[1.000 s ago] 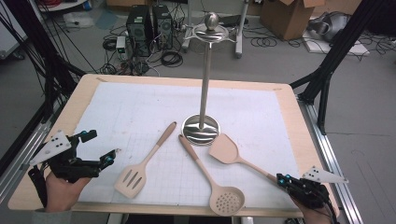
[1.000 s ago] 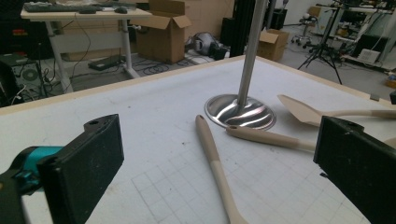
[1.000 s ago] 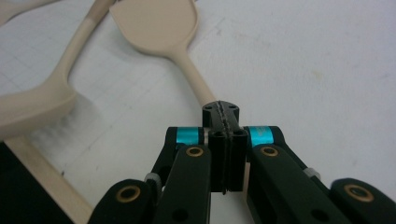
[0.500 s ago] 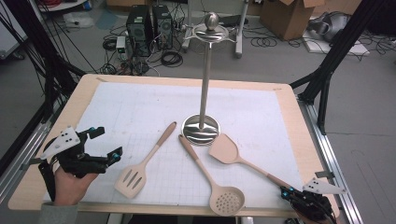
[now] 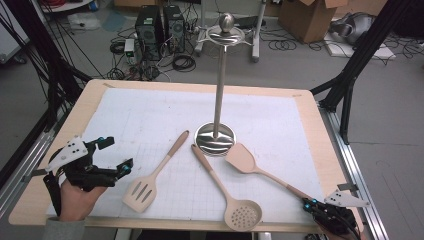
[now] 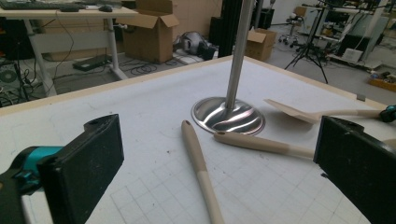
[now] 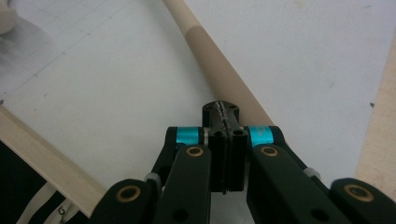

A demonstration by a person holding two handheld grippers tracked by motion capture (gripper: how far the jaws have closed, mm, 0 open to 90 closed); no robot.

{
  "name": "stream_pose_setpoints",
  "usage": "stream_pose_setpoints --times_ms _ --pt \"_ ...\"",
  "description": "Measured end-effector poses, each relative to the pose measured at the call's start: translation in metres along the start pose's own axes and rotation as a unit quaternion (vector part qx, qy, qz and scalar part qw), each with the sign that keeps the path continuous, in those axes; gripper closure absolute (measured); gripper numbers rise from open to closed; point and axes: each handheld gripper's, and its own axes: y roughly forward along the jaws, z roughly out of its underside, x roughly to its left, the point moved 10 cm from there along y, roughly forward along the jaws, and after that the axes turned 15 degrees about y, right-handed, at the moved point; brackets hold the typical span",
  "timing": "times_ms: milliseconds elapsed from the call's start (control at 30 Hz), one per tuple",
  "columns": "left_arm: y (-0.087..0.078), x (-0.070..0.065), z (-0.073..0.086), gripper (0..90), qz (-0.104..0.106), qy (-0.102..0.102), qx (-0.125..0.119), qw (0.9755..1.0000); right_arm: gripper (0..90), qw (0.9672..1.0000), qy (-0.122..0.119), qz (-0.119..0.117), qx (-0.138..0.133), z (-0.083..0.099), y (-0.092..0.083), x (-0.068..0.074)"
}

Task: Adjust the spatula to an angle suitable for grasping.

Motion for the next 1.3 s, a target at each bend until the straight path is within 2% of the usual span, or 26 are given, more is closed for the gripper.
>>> stream_pose_setpoints --times_ms 200,367,500,667,733,800,833,1000,1033,1067,1167,1300 --pt "-0.007 0.0 0.002 2.0 -0.006 0.002 0.003 1.0 90.0 1.0 0.002 0.008 -0.004 -0.005 0.004 -0.009" --pt "-0.013 0.0 0.003 2.0 -0.013 0.001 0.005 0.9999 90.0 0.9998 0.015 0.014 -0.007 -0.012 0.009 -0.017" --pt "-0.015 0.0 0.009 2.0 -0.018 0.01 0.021 0.9995 90.0 0.9994 0.029 0.011 -0.017 -0.023 0.014 -0.025" --pt "-0.017 -0.004 0.011 2.1 -0.018 0.016 0.029 0.9993 90.0 0.9992 0.03 0.026 -0.011 -0.031 0.022 -0.033" --pt "-0.021 -0.004 0.011 2.0 -0.022 0.017 0.029 0.9992 90.0 0.9991 0.035 0.023 -0.006 -0.032 0.025 -0.033" --pt "-0.025 -0.003 0.012 2.0 -0.026 0.015 0.029 0.9991 90.0 0.9992 0.029 0.026 -0.008 -0.034 0.026 -0.035" --pt "-0.027 -0.002 0.013 2.0 -0.028 0.014 0.03 0.9991 90.0 0.9988 0.034 0.035 -0.012 -0.037 0.029 -0.036" --pt "-0.033 -0.002 0.016 2.0 -0.035 0.015 0.034 0.9987 90.0 0.9982 0.045 0.037 -0.015 -0.044 0.035 -0.039" --pt "-0.033 -0.002 0.017 2.0 -0.037 0.018 0.038 0.9985 90.0 0.9976 0.057 0.036 -0.018 -0.047 0.038 -0.041" --pt "-0.034 -0.002 0.018 2.0 -0.038 0.02 0.041 0.9983 90.0 0.9976 0.057 0.036 -0.018 -0.047 0.038 -0.041" --pt "-0.036 -0.002 0.02 2.0 -0.039 0.02 0.044 0.9981 90.0 0.996 0.076 0.034 -0.031 -0.054 0.041 -0.044" --pt "-0.042 -0.001 0.022 2.1 -0.042 0.019 0.049 0.9977 90.0 0.9952 0.081 0.046 -0.029 -0.06 0.048 -0.047"
